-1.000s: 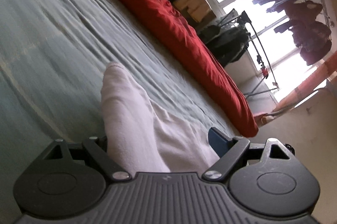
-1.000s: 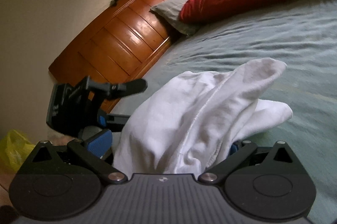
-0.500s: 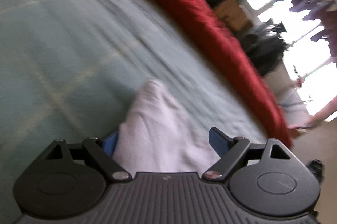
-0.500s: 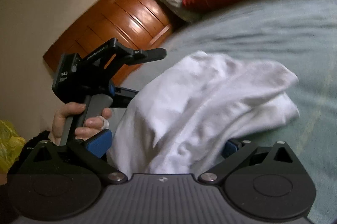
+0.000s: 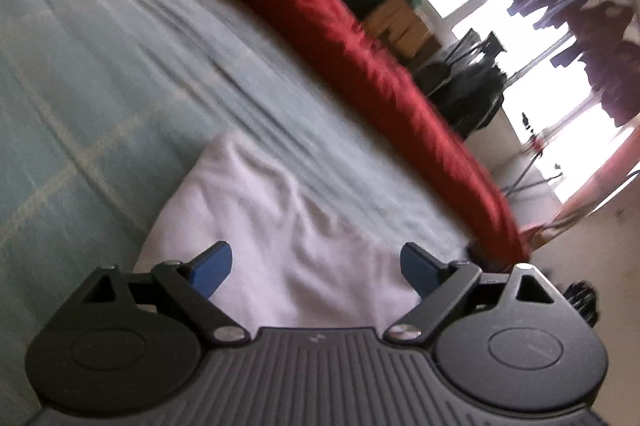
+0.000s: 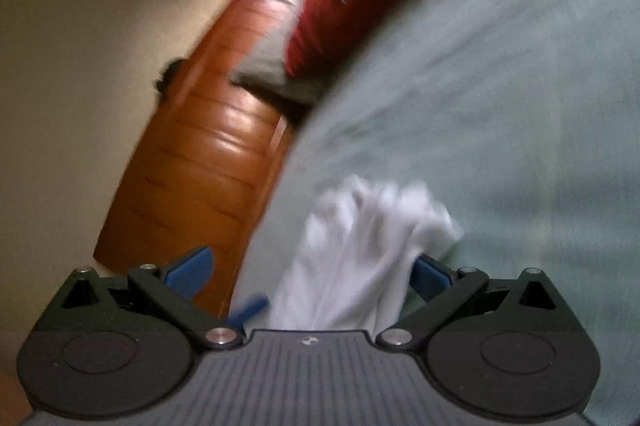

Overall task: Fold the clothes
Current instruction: 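Lower the folded shirt onto the blanket and open both grippers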

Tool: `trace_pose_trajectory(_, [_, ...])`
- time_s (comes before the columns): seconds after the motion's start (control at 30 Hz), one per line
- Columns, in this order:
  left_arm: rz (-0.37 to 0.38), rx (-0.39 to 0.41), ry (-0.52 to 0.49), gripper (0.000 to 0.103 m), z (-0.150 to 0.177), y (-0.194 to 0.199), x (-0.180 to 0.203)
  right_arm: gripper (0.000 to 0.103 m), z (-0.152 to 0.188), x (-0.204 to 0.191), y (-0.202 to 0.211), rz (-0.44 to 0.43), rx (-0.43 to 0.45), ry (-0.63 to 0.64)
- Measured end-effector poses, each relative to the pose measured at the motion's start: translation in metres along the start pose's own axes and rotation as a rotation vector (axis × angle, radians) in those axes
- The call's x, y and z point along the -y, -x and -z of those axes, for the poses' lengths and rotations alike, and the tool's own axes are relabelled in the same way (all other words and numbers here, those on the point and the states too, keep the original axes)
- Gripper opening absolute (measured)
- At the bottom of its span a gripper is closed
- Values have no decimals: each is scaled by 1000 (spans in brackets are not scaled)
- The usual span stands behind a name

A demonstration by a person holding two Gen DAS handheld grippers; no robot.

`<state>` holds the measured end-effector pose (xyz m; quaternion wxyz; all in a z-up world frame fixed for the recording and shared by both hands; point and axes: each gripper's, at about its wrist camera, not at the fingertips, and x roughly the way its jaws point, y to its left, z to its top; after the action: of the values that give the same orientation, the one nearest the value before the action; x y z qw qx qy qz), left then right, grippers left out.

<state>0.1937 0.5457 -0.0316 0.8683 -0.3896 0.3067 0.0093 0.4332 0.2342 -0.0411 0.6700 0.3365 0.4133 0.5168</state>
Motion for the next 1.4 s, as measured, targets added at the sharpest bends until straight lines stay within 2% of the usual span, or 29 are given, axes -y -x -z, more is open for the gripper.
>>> trace_pose_trajectory(0.07, [-22,-26,19,91,4,-6,-7,103,-8,-7,5,80,-4,65])
trace_pose_trajectory(0.17, [-3,-1,43,91,1,0,-7,103,-11,-24,17,184,16,210])
trace_pose_trajectory(0.23, [15,24,25,91,-2,7,0,103,-1,-45,21,156,-3,303])
trace_pose_trajectory(0.37, [23,5,14,92,0,6,6,103,37,-93,-3,24,-180,534])
trace_pose_trajectory(0.47, [0,-32,11,92,8,-3,1,103,73,-105,-33,23,-292,682])
trace_pose_trajectory(0.53, [-15,-47,14,92,16,-6,-5,103,87,-89,-49,100,-375,708])
trace_pose_trajectory(0.63, [-3,-38,5,92,21,3,-3,103,94,-72,-43,127,-369,752])
trace_pose_trajectory(0.7, [-4,-27,-34,93,21,13,8,103,91,-77,-40,157,-363,733])
trace_pose_trajectory(0.73, [-5,-22,-53,93,21,18,13,103,90,-84,-39,157,-348,720])
trace_pose_trajectory(0.83, [-5,-28,-85,95,25,24,21,103,96,-106,-28,50,-304,760])
trace_pose_trajectory(0.9, [-46,-52,-84,95,32,19,17,103,107,-110,-39,32,-343,781])
trace_pose_trajectory(0.97, [-102,-79,-46,95,40,15,2,103,120,-97,-51,91,-402,801])
trace_pose_trajectory(1.03, [-99,-78,-25,95,46,17,-6,103,130,-86,-56,129,-428,827])
trace_pose_trajectory(1.1, [-90,-61,-48,95,41,23,2,103,134,-86,-53,122,-408,846])
trace_pose_trajectory(1.2, [-67,-29,-125,95,22,20,26,103,126,-86,-60,136,-408,784])
trace_pose_trajectory(1.33, [-70,-59,-179,95,-12,-19,45,103,123,-81,-69,138,-381,739])
trace_pose_trajectory(1.4, [-101,-90,-201,95,-20,-42,46,103,125,-80,-68,143,-363,736])
